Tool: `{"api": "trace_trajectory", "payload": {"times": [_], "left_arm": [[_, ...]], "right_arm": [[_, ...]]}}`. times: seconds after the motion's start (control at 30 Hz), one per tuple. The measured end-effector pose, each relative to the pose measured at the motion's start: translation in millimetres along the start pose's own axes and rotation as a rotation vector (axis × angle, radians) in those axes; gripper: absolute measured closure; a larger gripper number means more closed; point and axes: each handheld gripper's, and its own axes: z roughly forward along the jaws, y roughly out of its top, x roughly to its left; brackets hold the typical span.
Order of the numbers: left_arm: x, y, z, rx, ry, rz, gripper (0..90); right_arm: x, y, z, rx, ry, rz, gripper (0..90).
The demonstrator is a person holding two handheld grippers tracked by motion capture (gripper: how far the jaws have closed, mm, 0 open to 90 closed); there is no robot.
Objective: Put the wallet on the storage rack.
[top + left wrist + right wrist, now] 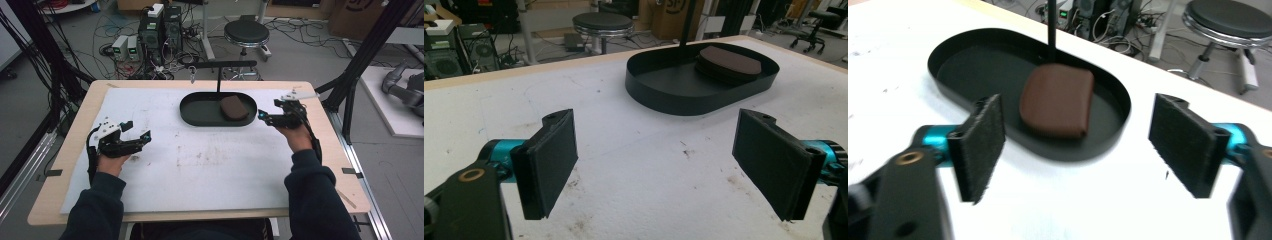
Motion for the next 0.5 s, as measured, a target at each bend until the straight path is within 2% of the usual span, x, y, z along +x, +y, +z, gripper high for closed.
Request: {"api": "trace_trajectory", "payload": {"times": [0.07, 0.13, 0.3, 0.37, 0.5], "left_arm": [[0.6, 0.7, 0.3, -0.006, 0.008, 0.004, 18.0], [1.5, 1.4, -0.3, -0.012, 0.017, 0.001, 18.0], [2.2, 2.0, -2.2, -0.018, 0.026, 0.003, 18.0], [1.5, 2.2, -2.5, -0.018, 0.025, 0.007, 18.0], [0.0, 2.5, -3.5, -0.021, 0.023, 0.014, 18.0]], "right_arm": [[-0.5, -16.4, -13.2, -0.01, -0.012, 0.013, 21.0], [0.0, -32.6, -22.5, -0.013, -0.051, -0.006, 21.0], [-2.0, -67.3, -32.6, -0.021, -0.082, 0.038, 21.1], [-4.0, -71.4, -35.0, -0.007, -0.077, 0.047, 21.1], [-4.4, -72.6, -42.3, -0.035, -0.094, 0.044, 21.1]]}}
